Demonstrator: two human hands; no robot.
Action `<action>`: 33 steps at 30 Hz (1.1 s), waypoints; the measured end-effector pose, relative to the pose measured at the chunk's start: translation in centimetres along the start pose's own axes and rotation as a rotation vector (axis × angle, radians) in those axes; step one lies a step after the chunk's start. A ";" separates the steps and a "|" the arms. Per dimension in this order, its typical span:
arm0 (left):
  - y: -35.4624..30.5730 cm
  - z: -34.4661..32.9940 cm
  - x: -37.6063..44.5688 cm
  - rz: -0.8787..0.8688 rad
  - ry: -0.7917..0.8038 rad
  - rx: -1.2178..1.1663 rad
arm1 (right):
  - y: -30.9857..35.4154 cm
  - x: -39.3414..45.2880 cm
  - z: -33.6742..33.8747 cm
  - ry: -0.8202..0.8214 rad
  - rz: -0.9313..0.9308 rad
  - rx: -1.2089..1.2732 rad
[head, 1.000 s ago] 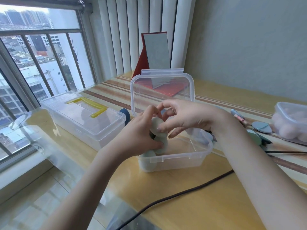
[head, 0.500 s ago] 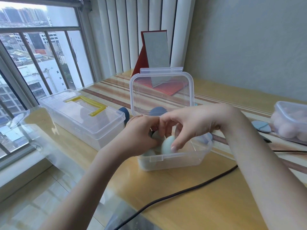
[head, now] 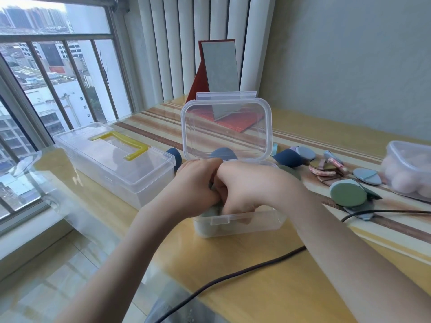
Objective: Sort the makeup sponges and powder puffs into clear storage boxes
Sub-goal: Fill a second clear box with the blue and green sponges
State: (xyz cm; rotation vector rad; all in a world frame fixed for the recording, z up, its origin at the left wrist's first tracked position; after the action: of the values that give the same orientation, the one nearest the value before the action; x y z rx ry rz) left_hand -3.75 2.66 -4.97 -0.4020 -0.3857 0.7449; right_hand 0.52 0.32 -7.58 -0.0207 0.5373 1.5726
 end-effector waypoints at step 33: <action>-0.7 0.2 -0.2 -0.018 0.034 0.060 | -0.6 -0.4 0.5 0.028 -0.019 0.166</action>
State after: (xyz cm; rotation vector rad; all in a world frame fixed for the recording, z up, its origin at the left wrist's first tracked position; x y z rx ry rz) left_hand -3.61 2.09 -4.48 -0.3536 -0.3338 0.7299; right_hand 1.32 0.06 -7.20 0.0778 0.6867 1.5071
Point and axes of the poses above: each hand's wrist, its own x-axis towards the middle knuckle, its own z-axis out of the back of the hand, y = z × x, the point moved 10 cm from there along x, towards the middle knuckle, and after that the axes turned 2 degrees about z, right-handed, at the moved point
